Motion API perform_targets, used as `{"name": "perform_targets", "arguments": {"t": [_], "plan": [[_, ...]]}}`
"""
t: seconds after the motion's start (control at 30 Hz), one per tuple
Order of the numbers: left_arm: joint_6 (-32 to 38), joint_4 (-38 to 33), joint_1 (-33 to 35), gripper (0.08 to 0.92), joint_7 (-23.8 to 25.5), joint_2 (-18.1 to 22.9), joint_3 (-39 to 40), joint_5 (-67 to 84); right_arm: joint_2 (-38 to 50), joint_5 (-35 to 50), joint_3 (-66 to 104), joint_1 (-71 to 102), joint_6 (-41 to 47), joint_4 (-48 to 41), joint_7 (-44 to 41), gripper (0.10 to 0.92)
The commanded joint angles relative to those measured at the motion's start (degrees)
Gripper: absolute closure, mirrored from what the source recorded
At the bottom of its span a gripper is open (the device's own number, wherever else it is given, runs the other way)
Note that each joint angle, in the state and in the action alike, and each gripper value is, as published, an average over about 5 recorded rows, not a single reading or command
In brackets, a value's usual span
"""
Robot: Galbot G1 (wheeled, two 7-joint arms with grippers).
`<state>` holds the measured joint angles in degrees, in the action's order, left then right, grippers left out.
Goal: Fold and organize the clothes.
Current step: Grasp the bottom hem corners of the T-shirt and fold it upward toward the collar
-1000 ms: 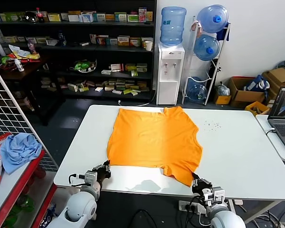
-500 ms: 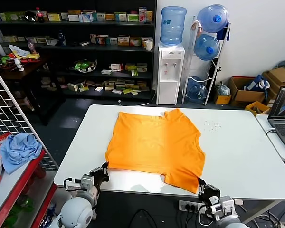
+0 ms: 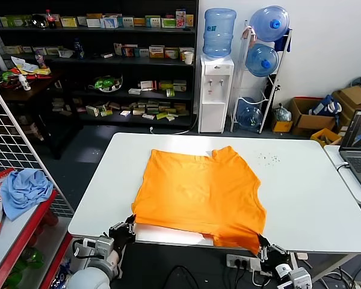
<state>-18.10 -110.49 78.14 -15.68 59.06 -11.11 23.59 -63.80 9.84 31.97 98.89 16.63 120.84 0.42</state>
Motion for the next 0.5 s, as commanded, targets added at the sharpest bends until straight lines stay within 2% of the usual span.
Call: {"name": "perform_targets", "arguments": {"t": [0.03, 0.5], "plan": [[3.41, 4.52, -6.76, 0.895, 0.57, 1.91, 1.14, -3.6, 2.47, 1.66, 0.23, -7.95, -3.71, -6.01, 0.47, 0.901], [4.04, 20.02, -21.46, 0.895, 1.28, 4.39, 5.23, -3.09, 4.81, 5.77, -5.07, -26.86, -3.96, -22.15, 0.59, 0.901]]}}
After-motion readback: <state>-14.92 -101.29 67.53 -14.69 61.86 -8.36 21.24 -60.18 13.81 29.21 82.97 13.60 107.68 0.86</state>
